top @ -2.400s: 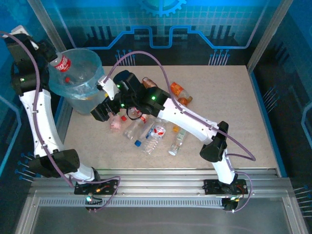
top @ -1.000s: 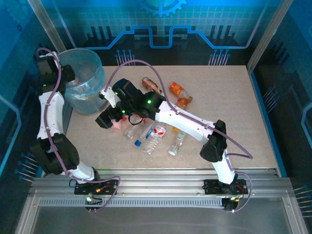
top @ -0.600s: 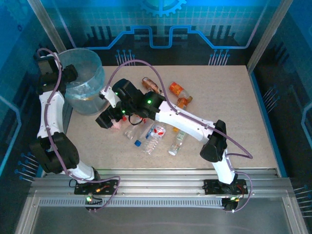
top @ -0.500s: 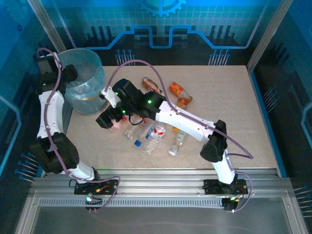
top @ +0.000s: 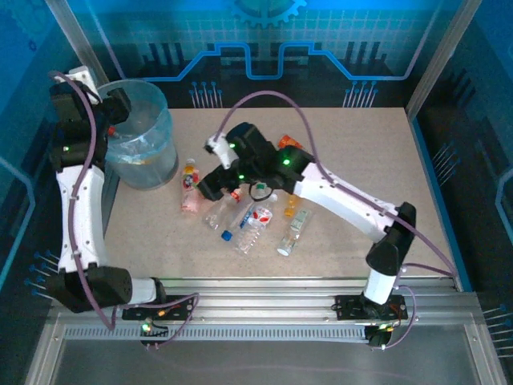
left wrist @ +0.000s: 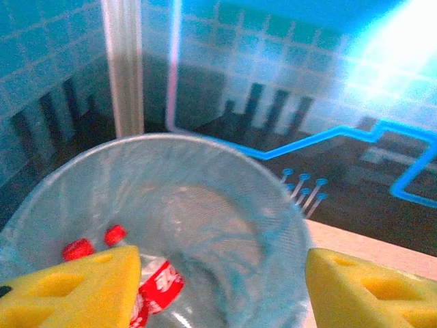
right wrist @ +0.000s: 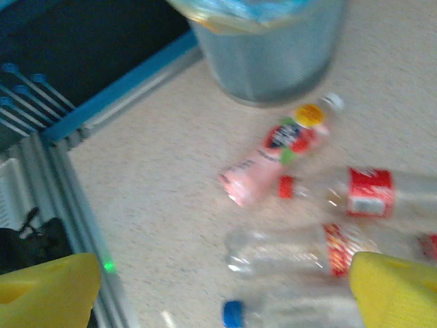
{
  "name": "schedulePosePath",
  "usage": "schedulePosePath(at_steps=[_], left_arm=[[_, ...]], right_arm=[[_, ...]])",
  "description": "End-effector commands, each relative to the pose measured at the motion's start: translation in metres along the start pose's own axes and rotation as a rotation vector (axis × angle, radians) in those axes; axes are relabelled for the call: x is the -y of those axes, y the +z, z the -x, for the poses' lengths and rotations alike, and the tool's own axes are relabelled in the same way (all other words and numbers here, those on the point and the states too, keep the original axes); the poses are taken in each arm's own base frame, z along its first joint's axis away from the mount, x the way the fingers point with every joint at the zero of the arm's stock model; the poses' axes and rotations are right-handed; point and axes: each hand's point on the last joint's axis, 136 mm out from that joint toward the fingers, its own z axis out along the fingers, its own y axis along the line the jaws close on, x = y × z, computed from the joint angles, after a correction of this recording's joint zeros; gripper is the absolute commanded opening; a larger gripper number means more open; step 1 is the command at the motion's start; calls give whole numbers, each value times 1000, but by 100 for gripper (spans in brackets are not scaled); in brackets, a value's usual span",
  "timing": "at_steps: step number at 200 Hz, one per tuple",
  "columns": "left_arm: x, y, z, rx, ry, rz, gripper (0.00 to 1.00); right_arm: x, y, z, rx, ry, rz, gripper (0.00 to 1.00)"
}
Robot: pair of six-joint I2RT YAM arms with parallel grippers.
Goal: Put the plastic bottles in the bin
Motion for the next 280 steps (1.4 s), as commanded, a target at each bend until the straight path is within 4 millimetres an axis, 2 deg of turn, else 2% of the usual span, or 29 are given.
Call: schedulePosePath(at_steps=[1,30,39,70,84,118,135,155,173,192,212,237,265,280], left_arm=[[25,-23,6,18,42,-46,66],[68,-39,-6,11,121,-150,65],[84,-44,-11,8,156,-195,65],[144,-62,-43,8,346,-370,66],[163,-65,-62,8,405,-442,68],[211,-73,-117,-44,543,-623,68],[235,-80,-147,-91,623,-726,69],[258,-97,-189,-154,747,-885,74],[266,-109,-220,-186,797,-1006,78],[266,-121,-252,-219,828,-1126,82],[258,-143,-288,-241,918,-1285,87],[237,-173,-333,-208,1080,-1479,98],[229,-176,-347,-215,1113,-1494,99],[226,-175,-350,-227,1128,-1484,99]], right_arm=[[39,-25,-15,-11,65,-95,93],[82,-44,-49,-62,127,-181,92],[90,-49,-61,-88,110,-193,91],[98,-69,-104,-169,-224,-203,92],[105,-78,-116,-174,-342,-222,93],[132,-93,-122,-149,-459,-245,93],[136,-93,-130,-180,-498,-184,92],[138,-87,-153,-265,-641,-108,95],[146,-82,-170,-316,-710,-72,96],[141,-78,-195,-352,-816,22,97],[128,-73,-242,-398,-1002,170,98],[121,-62,-260,-359,-1013,223,97],[120,-49,-276,-397,-1041,257,99],[123,-42,-278,-406,-1068,248,100]])
